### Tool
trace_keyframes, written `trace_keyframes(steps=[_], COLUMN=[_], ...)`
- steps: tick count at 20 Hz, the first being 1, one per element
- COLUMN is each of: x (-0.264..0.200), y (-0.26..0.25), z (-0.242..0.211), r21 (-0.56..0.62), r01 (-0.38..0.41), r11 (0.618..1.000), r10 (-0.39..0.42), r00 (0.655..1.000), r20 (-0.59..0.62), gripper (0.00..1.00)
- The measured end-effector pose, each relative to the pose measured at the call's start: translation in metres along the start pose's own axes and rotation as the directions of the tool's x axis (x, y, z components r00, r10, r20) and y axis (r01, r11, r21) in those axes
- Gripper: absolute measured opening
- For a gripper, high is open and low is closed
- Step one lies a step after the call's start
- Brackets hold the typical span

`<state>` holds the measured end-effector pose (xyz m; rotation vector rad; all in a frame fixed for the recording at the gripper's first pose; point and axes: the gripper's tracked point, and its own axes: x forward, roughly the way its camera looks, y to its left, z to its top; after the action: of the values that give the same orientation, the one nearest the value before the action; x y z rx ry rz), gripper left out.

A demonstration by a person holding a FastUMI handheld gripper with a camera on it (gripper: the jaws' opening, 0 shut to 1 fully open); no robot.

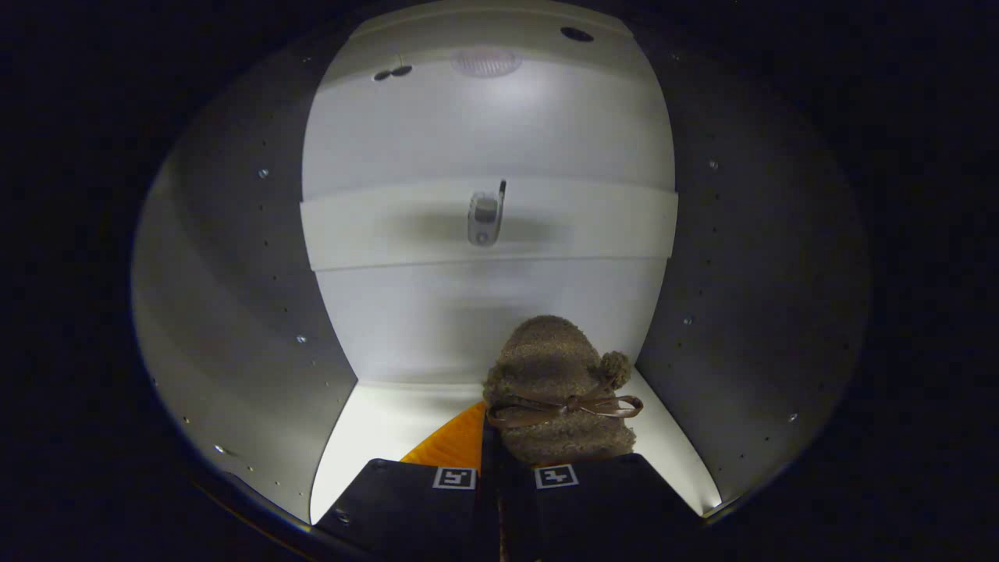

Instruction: Open the shoe cabinet door, grab the shoes and put them into the shoe cabinet, then close the shoe cabinet door.

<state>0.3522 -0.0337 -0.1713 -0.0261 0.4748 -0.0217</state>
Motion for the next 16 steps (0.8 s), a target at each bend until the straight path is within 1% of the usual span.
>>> trace_keyframes(steps=[3, 4, 8, 12, 13, 15, 16], x=[0.003, 0.003, -0.009, -0.025, -0.029, -0.040, -0.052], y=[0.001, 0.004, 0.007, 0.003, 0.003, 0.000, 0.000], z=[-0.015, -0.015, -0.019, -0.015, -0.015, -0.016, -0.011], r21=[0.001, -0.008, -0.035, -0.006, -0.004, -0.012, -0.018], r01=[-0.013, -0.018, -0.017, -0.005, -0.003, 0.008, 0.010], r11=[1.000, 1.000, 0.999, 1.000, 1.000, 1.000, 1.000], r10=[0.013, 0.018, 0.016, 0.005, 0.003, -0.007, -0.009], r00=[0.999, 0.999, 1.000, 1.000, 1.000, 1.000, 0.999], r20=[-0.052, -0.039, -0.026, 0.019, 0.017, 0.018, 0.047], gripper=[0.38, 0.43, 0.93, 0.93, 0.95, 0.95, 0.96])
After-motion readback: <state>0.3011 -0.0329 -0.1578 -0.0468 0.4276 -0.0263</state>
